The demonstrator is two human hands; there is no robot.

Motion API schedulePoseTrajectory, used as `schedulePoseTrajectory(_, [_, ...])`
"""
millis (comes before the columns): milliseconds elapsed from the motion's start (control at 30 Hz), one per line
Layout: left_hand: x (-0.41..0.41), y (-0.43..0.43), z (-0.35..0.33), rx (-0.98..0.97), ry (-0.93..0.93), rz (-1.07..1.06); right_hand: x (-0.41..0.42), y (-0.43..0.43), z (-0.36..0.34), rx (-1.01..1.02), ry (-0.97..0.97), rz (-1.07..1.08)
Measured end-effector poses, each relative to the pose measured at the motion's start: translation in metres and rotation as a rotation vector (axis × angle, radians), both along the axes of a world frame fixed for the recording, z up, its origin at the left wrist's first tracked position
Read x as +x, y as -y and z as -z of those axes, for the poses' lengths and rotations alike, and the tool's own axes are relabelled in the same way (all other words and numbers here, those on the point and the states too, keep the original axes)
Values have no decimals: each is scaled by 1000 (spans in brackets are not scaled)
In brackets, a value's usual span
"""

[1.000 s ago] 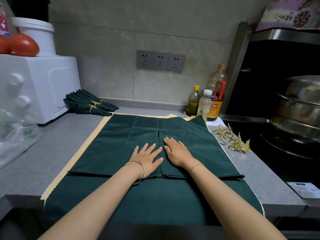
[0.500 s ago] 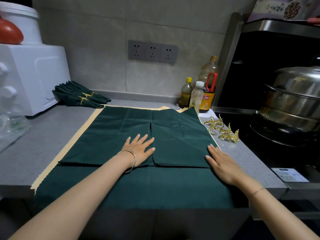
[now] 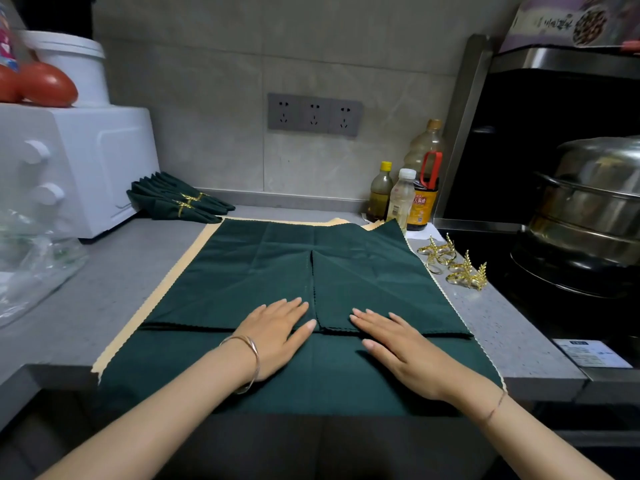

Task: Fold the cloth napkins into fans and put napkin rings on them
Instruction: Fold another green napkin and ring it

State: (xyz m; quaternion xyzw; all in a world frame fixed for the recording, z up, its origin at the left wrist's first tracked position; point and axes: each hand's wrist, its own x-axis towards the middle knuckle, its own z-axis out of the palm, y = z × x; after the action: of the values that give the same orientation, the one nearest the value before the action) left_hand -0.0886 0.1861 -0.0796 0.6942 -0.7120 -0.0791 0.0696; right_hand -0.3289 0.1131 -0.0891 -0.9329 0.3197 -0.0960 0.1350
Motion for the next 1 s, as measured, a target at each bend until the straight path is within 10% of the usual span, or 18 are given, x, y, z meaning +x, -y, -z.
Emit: schedulePoseTrajectory(1000, [-1, -20, 11, -47, 45, 156, -59, 41, -60, -266, -168, 197])
